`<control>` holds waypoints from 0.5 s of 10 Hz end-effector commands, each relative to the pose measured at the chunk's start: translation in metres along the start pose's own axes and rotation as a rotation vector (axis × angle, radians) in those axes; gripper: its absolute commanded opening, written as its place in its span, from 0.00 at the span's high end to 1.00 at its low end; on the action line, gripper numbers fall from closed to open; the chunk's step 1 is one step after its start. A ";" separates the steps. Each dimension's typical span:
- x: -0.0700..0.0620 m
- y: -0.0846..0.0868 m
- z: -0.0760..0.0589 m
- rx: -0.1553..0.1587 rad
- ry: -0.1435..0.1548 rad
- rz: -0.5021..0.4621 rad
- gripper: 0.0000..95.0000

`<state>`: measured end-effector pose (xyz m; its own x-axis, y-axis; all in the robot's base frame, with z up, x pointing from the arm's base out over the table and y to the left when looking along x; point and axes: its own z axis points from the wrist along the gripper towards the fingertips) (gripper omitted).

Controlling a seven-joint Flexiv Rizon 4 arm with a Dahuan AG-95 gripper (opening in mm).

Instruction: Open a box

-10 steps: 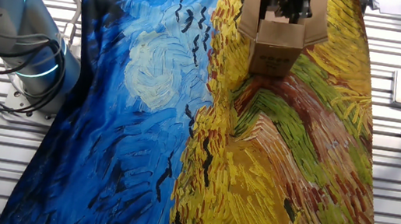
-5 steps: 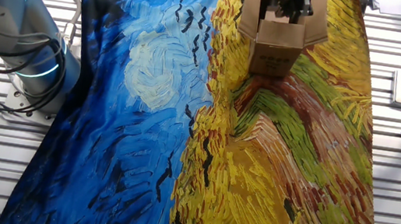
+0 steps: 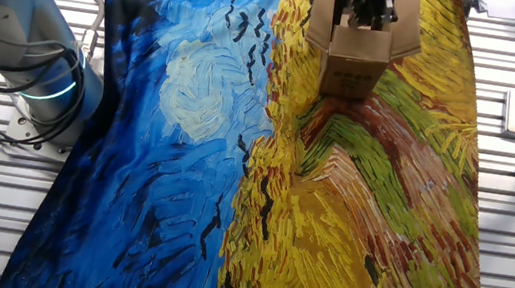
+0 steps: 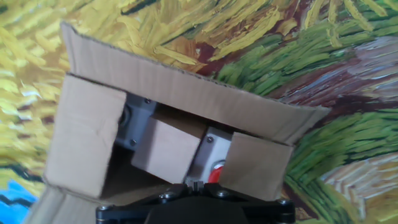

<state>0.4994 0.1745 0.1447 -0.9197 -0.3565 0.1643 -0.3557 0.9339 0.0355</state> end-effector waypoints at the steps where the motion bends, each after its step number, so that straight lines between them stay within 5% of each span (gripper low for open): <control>1: 0.009 -0.018 -0.008 0.007 0.001 -0.047 1.00; 5: 0.017 -0.047 -0.038 0.005 0.011 -0.102 1.00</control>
<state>0.5065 0.1263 0.1829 -0.8783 -0.4459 0.1723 -0.4447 0.8944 0.0478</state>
